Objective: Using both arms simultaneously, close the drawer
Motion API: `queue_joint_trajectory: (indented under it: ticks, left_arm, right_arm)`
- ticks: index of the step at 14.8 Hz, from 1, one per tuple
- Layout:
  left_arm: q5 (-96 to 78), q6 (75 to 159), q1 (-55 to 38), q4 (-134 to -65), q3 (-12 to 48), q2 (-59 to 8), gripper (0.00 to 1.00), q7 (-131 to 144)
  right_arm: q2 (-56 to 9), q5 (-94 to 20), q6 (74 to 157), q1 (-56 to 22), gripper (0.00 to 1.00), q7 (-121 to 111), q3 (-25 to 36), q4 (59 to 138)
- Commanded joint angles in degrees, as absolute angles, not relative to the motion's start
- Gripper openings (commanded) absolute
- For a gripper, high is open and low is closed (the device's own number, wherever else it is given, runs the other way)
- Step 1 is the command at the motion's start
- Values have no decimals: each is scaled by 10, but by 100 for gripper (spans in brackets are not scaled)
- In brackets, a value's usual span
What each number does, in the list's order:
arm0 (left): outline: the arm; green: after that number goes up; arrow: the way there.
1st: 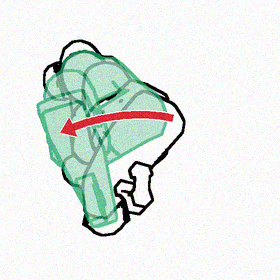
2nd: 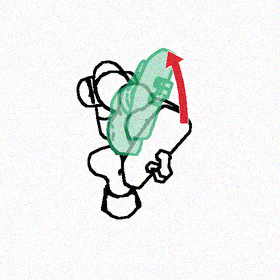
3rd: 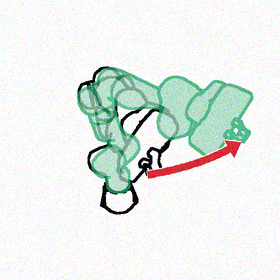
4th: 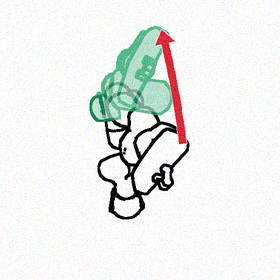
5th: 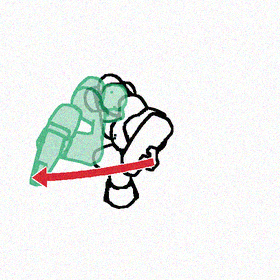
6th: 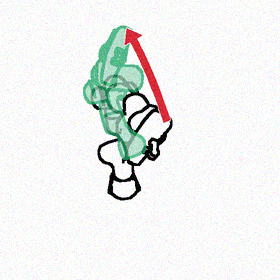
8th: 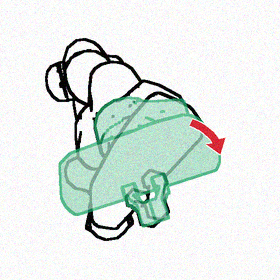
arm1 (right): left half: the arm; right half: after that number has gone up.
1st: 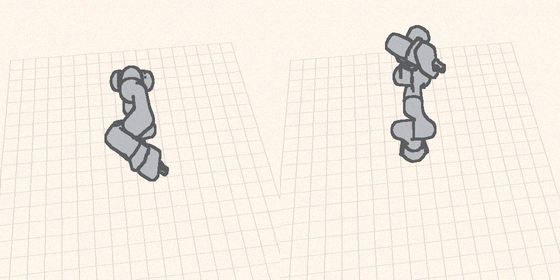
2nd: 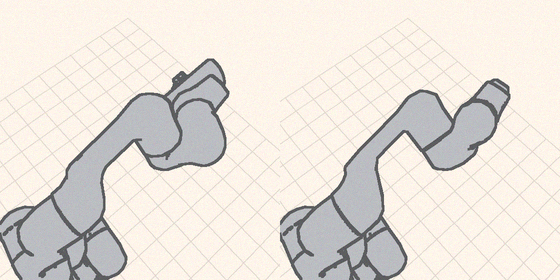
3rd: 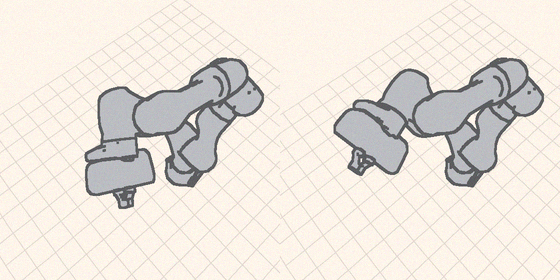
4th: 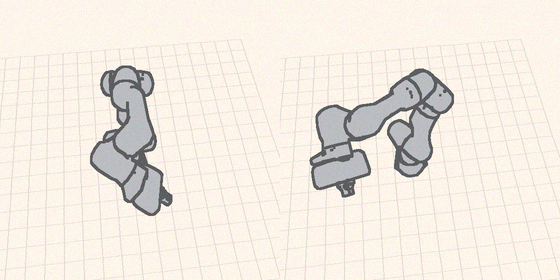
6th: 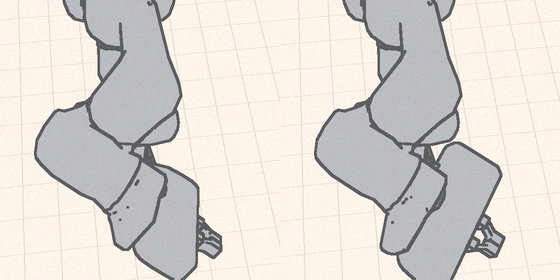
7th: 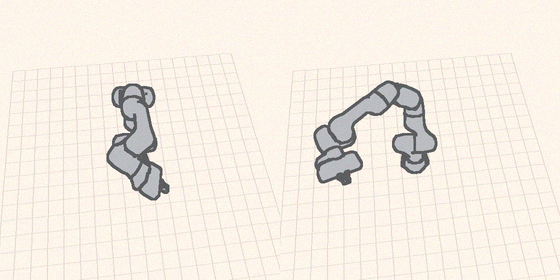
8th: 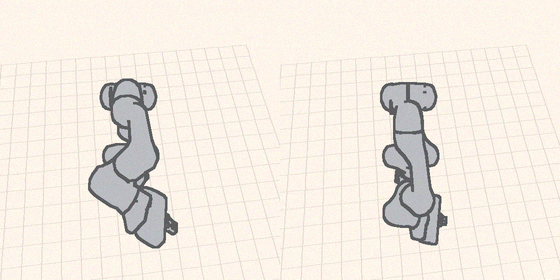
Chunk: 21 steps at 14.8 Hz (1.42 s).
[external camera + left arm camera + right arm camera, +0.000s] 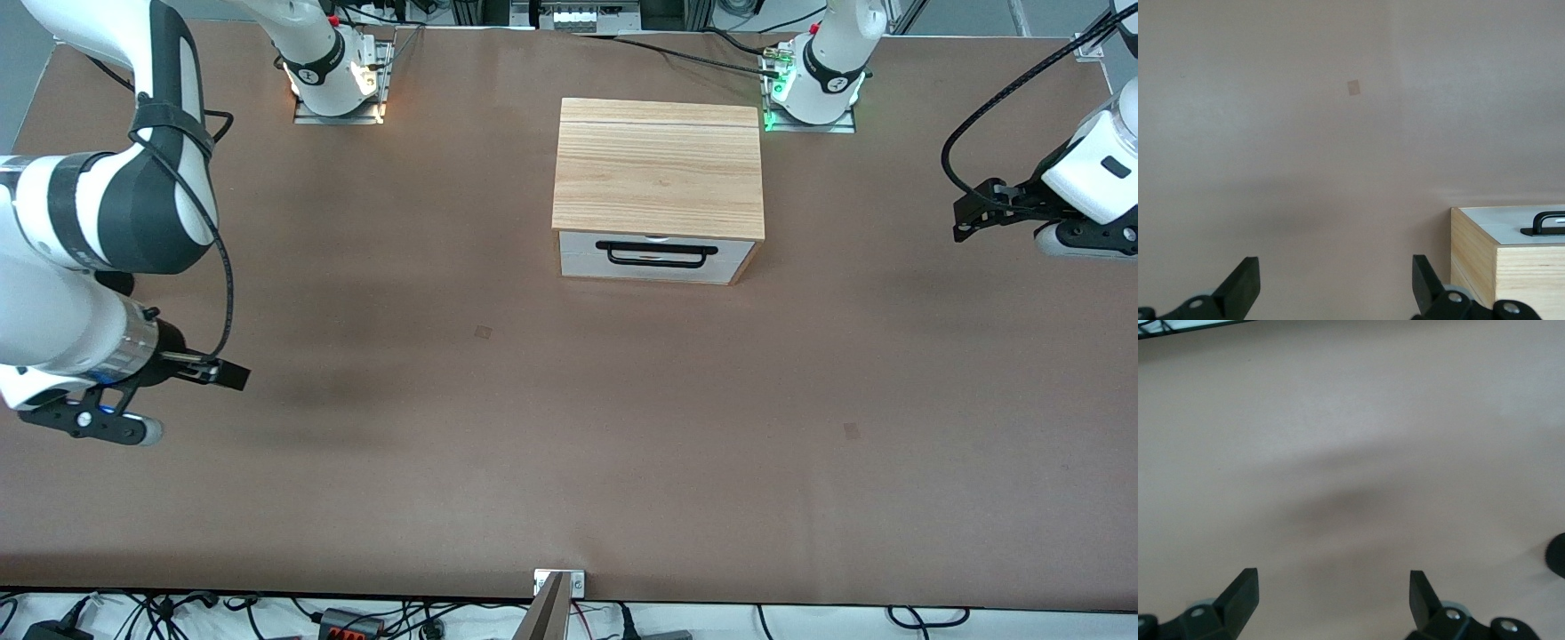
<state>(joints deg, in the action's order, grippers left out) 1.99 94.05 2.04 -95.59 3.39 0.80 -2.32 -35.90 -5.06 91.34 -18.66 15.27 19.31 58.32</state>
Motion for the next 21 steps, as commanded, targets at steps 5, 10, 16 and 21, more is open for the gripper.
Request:
queue_joint_trajectory:
  ticks: [5, 10, 16, 21]
  left_arm:
    - [18, 934, 14, -976, 31, 32, 100, -20]
    - [19, 936, 17, -976, 32, 32, 100, -22]
    - [19, 936, 15, -976, 32, 32, 100, -22]
    - [19, 934, 14, -976, 32, 32, 100, -22]
  right_arm:
    - [-252, -46, 895, -122, 100, 22, 164, 656]
    - [-110, 3, 953, -62, 100, 12, 59, 865]
    - [-32, 29, 968, -22, 100, 9, 18, 971]
    - [-28, 28, 968, -16, 100, 9, 10, 974]
